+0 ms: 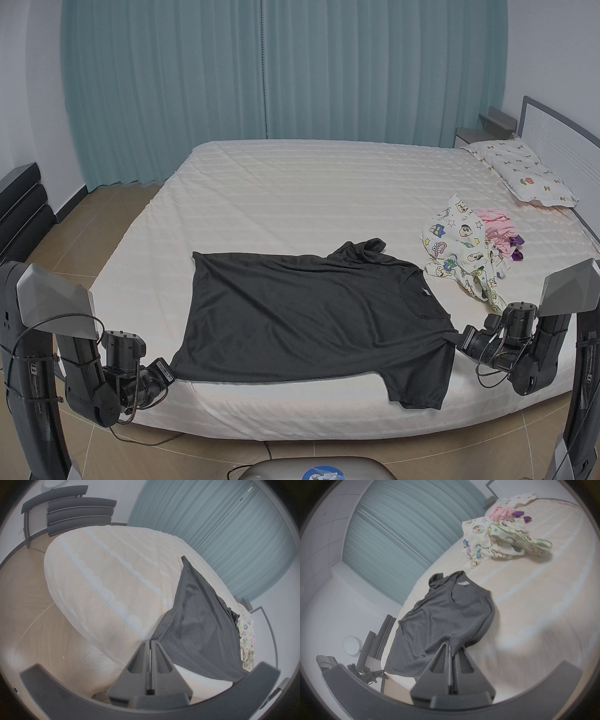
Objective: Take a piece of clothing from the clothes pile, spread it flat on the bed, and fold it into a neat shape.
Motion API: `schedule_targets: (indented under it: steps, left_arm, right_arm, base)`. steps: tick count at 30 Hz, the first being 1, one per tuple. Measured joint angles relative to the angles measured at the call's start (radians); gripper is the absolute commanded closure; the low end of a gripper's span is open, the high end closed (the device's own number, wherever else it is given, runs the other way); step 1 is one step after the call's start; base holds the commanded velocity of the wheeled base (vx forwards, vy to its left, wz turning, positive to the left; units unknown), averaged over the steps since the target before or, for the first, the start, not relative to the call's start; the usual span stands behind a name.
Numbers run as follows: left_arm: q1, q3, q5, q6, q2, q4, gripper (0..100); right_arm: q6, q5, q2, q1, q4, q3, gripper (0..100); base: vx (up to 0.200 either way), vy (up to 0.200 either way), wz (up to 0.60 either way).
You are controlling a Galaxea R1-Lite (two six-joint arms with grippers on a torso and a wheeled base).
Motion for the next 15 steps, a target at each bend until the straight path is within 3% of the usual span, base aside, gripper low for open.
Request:
schedule_targets:
  steps: [9, 10, 15]
  left_arm:
    - [0.006, -0.013, -0.031, -0.028, -0.001, -0.001, 100]
    - [0.006, -0.015, -0.031, -0.029, -0.001, -0.001, 100]
    - [0.008, -0.021, -0.032, -0.029, 0.000, -0.001, 100]
  right_arm:
    - [-0.020, 0.001, 0.028, 0.038, 0.055, -0.116, 100]
    - [-0.023, 0.001, 0.036, 0.040, 0.057, -0.123, 0]
    - [-0.030, -0.001, 0.066, 0.049, 0.060, -0.140, 0]
  base:
    - [0.000, 0.000, 0.00]
    - [0.000, 0.000, 0.00]
    - [0.000, 0.000, 0.00]
